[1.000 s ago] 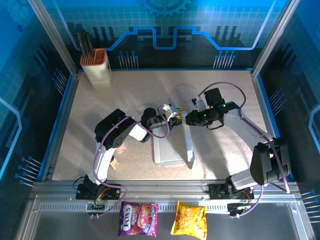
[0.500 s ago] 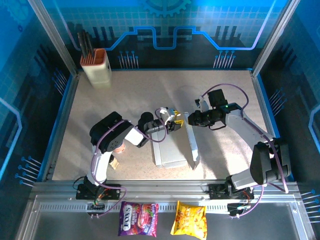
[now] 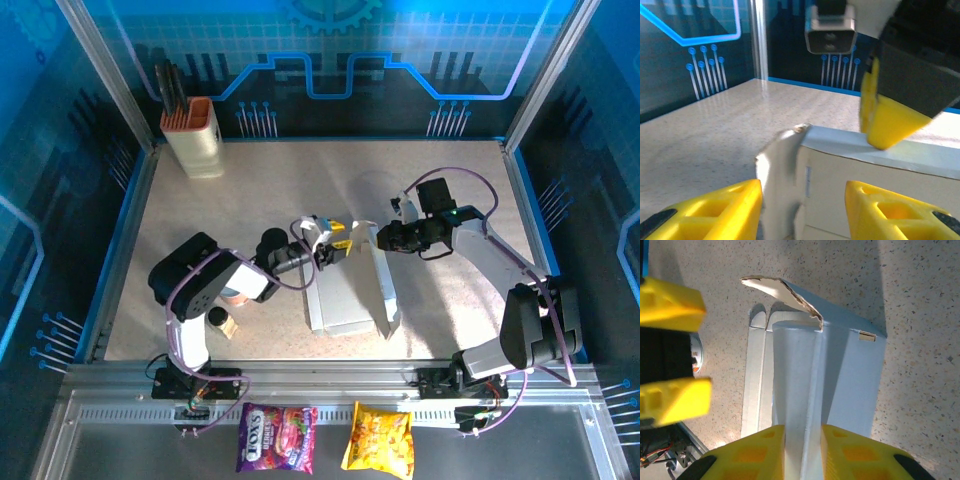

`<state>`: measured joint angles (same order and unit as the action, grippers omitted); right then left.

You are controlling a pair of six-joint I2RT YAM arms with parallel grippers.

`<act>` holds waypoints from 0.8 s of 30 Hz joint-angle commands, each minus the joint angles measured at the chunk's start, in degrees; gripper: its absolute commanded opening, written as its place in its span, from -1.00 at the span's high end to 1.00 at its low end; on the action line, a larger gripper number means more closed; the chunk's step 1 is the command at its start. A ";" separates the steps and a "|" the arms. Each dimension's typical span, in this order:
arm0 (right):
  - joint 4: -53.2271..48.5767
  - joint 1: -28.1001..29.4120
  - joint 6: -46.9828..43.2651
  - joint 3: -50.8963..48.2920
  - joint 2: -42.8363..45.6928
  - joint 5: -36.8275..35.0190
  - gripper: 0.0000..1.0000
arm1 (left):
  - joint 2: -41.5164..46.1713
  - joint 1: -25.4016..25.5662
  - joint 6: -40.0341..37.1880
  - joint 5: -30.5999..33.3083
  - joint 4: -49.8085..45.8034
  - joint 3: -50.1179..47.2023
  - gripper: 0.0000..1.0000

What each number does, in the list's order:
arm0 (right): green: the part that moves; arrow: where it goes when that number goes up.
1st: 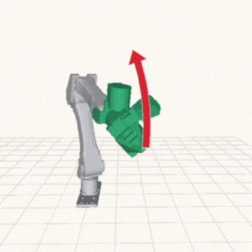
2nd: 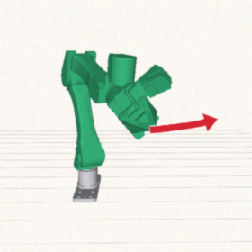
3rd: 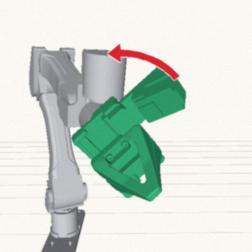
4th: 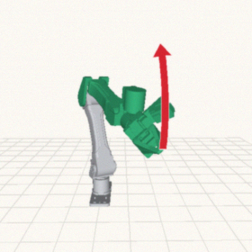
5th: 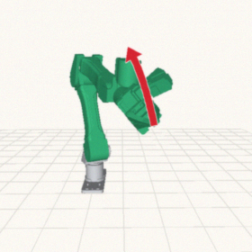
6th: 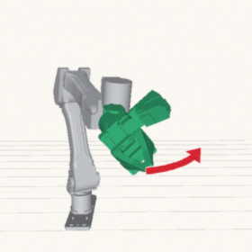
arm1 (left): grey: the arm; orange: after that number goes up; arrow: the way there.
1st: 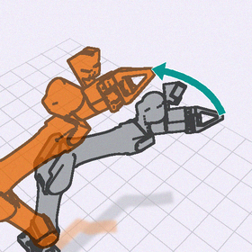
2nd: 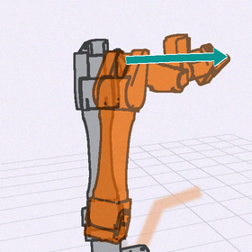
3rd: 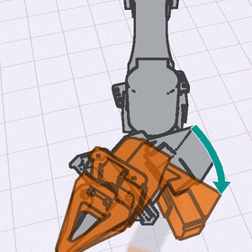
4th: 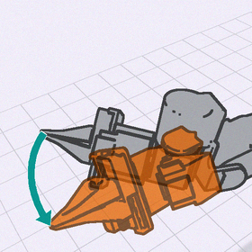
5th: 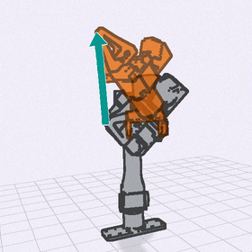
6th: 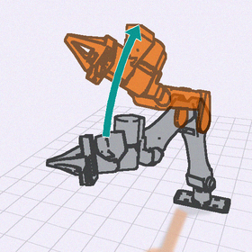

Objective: Fold the paper box

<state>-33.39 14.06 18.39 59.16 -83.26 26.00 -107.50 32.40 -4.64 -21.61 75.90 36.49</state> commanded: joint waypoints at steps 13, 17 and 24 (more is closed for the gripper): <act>-2.43 -1.03 -1.39 -0.79 -0.76 -1.70 0.52 | -0.74 -6.45 -18.73 -2.15 -32.03 17.30 0.16; -2.47 -0.98 -1.26 -0.73 -0.73 -2.13 0.53 | -4.56 -7.34 -22.38 -6.65 -35.64 21.62 0.15; -2.67 -1.02 -1.37 -0.60 -1.02 -2.20 0.53 | -7.27 -7.18 -28.10 -13.74 -36.25 23.79 0.12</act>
<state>-33.50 14.06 17.98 59.18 -83.26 25.98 -114.06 24.93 -28.56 -29.95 41.08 58.37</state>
